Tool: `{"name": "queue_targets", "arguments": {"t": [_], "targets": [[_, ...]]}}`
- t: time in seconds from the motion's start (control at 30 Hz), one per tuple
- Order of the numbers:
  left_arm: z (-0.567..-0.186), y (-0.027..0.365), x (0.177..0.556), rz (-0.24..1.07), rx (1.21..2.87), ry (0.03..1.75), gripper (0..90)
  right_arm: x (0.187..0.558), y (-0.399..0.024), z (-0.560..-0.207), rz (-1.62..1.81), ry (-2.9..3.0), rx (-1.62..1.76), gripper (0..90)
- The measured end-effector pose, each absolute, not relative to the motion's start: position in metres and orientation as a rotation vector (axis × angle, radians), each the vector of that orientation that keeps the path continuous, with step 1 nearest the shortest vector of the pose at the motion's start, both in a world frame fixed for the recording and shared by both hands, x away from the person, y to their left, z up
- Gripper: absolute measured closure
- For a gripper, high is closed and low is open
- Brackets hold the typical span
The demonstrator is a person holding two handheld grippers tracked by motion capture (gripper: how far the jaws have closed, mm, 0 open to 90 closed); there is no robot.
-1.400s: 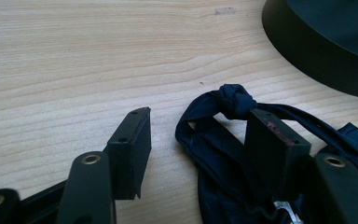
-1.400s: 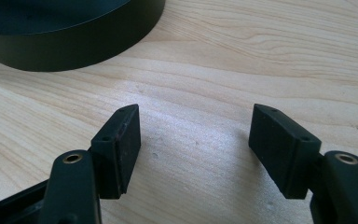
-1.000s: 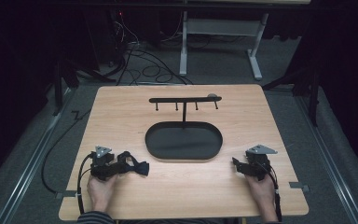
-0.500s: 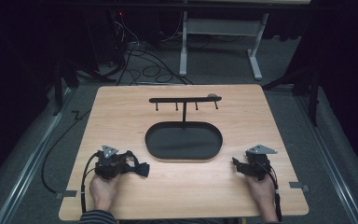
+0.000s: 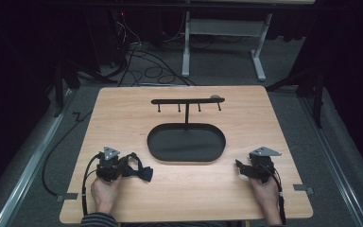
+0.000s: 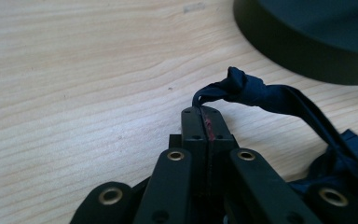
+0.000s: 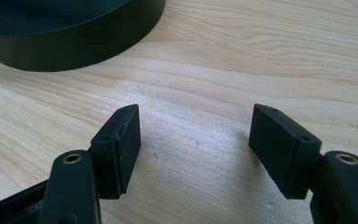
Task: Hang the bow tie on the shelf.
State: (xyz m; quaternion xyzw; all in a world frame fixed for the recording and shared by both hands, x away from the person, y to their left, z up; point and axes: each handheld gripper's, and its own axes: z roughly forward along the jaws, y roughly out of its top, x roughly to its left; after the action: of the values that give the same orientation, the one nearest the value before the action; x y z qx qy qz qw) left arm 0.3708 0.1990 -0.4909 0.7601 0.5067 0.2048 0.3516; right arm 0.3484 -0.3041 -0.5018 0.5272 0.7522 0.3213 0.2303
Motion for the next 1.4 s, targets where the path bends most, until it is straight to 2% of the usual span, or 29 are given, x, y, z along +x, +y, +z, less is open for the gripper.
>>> {"name": "queue_targets", "arguments": {"t": [0.8, 1.4], "targets": [[-0.424, 0.183, 0.348, 0.522, 1.850, 1.125, 89.8, 0.348, -0.304, -0.502, 0.884, 2.069, 1.450, 35.4], [-0.397, 0.172, 0.353, 0.476, 1.833, 1.059, 89.7, 0.349, -0.305, -0.502, 0.888, 2.071, 1.449, 35.4]]}}
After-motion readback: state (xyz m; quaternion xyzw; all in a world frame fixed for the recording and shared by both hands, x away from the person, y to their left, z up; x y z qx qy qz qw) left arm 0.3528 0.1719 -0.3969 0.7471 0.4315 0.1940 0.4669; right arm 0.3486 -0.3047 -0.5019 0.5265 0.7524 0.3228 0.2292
